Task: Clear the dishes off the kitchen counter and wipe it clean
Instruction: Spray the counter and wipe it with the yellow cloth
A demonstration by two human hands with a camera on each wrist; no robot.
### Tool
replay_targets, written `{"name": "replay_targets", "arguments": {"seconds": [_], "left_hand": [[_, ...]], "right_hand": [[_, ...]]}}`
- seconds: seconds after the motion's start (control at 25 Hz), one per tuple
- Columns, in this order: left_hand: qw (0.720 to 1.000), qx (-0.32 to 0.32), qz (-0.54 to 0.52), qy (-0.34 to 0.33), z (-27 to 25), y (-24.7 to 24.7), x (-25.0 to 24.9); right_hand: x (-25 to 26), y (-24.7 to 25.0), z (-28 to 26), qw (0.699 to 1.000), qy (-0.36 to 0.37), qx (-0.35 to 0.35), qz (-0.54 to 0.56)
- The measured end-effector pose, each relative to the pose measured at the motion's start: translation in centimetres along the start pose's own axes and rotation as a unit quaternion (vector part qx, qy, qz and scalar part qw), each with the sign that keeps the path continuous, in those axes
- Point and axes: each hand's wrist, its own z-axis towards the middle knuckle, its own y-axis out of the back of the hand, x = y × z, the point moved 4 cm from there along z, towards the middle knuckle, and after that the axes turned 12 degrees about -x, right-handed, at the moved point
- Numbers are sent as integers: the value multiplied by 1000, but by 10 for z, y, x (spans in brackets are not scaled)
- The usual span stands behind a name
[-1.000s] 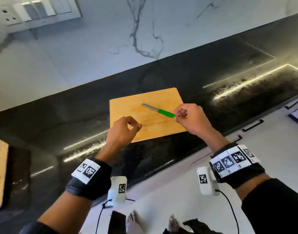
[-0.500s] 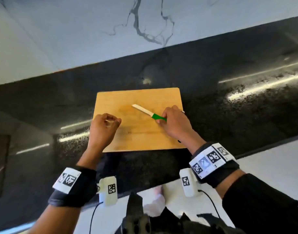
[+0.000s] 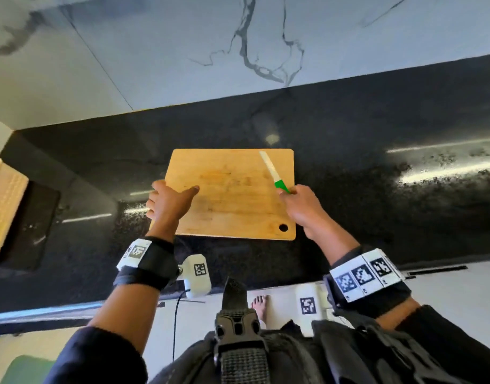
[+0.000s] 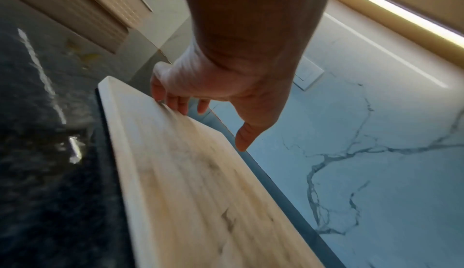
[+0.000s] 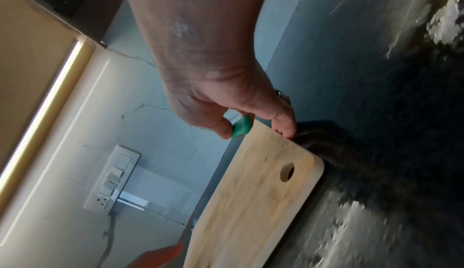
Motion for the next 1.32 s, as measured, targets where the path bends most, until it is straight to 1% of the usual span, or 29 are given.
{"name": "replay_targets", "arguments": {"seconds": [0.04,0.12,0.16,0.2,0.28,0.4,0.44,0.56,0.64,0.72,0.8,0.88,1.04,1.12,1.2,1.28,1.32], "left_hand": [[999,-14,-27,40,-1,5,-1],[988,-9,-102,112,-2,6,-1],[981,10,-139,132,-4,1,0],[976,32,-169,136,-13,-2,-2],[969,80,-203,117,-36,-16,-10],[952,122,-260,102,-80,-36,-43],[949,126,-272,95,-92,-43,-56],[939,107,-319,69,-133,-57,-110],[924,114,-362,41,-163,-62,-160],[915,123,-385,-4,-185,-71,-211],[912,111,-392,-48,-202,-76,-254],[912,95,-391,-77,-218,-85,-285],[903,91,-407,-104,-236,-131,-340],[893,85,-428,-109,-237,-162,-365],[885,80,-442,-125,-237,-188,-389],[884,71,-444,-125,-235,-213,-410],[888,64,-439,-125,-239,-219,-418]], "right_hand": [[-2,0,6,1000,-9,-3,23],[-5,12,20,996,-32,-20,83],[-8,21,26,994,-49,-28,98],[-14,33,33,992,-62,-30,103],[-25,62,40,994,-62,-40,81],[-39,117,46,992,-59,-94,60],[-43,137,47,991,-60,-107,58],[-49,210,52,984,-11,-167,63],[-45,269,55,971,30,-212,104],[-38,324,57,956,71,-242,149],[-34,367,63,943,96,-248,199],[-37,398,74,938,96,-242,230],[-60,441,142,922,59,-234,302],[-66,456,186,919,53,-213,328],[-71,466,233,915,32,-191,354],[-72,474,278,912,14,-170,372],[-71,478,295,906,11,-161,391]]}}
